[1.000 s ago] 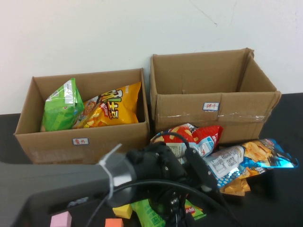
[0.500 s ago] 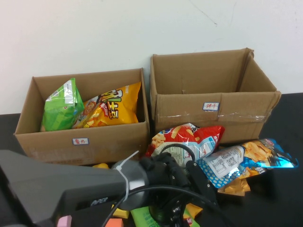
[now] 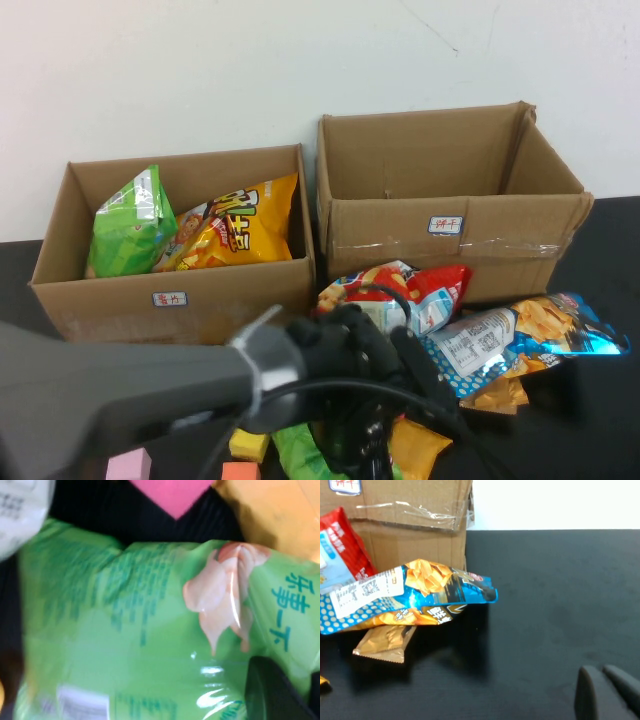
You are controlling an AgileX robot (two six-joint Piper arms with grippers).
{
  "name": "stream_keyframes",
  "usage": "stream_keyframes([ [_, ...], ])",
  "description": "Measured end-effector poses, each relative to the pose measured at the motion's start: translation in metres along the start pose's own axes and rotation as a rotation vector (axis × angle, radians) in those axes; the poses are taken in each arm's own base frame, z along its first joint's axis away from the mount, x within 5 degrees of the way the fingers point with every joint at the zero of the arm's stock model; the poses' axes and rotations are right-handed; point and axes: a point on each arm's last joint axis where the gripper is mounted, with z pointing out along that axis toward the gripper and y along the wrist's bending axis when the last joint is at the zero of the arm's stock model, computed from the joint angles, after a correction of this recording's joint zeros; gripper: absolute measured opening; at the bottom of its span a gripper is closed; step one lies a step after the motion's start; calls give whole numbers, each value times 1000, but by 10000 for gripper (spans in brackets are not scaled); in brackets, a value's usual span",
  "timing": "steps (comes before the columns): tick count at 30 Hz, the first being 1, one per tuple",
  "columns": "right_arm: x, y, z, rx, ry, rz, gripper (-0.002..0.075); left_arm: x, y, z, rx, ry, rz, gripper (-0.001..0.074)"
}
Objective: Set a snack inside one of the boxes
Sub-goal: Pick up the potato chip, then place the potato chip in the potato chip box
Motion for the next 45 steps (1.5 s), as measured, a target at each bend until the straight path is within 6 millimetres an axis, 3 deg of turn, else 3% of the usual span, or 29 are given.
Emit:
stream_keyframes([
  [2, 0, 0, 0, 0, 0, 0, -1, 1, 1, -18, 9, -24, -27, 16],
  [6, 0, 0, 0, 0, 0, 0, -1, 3, 7, -73, 24, -153, -84, 8],
  [14, 0, 0, 0, 0, 0, 0, -1, 36, 20, -188, -24, -450, -197, 6],
  [17, 0, 0, 0, 0, 0, 0, -1, 55, 38, -220, -87, -566, -306, 5],
  [21, 0, 0, 0, 0, 0, 0, -1, 77, 83, -243, -169, -716, -522, 3],
  [27, 0, 0, 0, 0, 0, 0, -1, 105, 156, -248, -218, -928, -871, 1],
  [31, 0, 0, 0, 0, 0, 0, -1, 110, 193, -231, -220, -1013, -1019, 1],
  [45, 0, 0, 0, 0, 0, 0, -1, 52, 266, -132, -164, -930, -1085, 1],
])
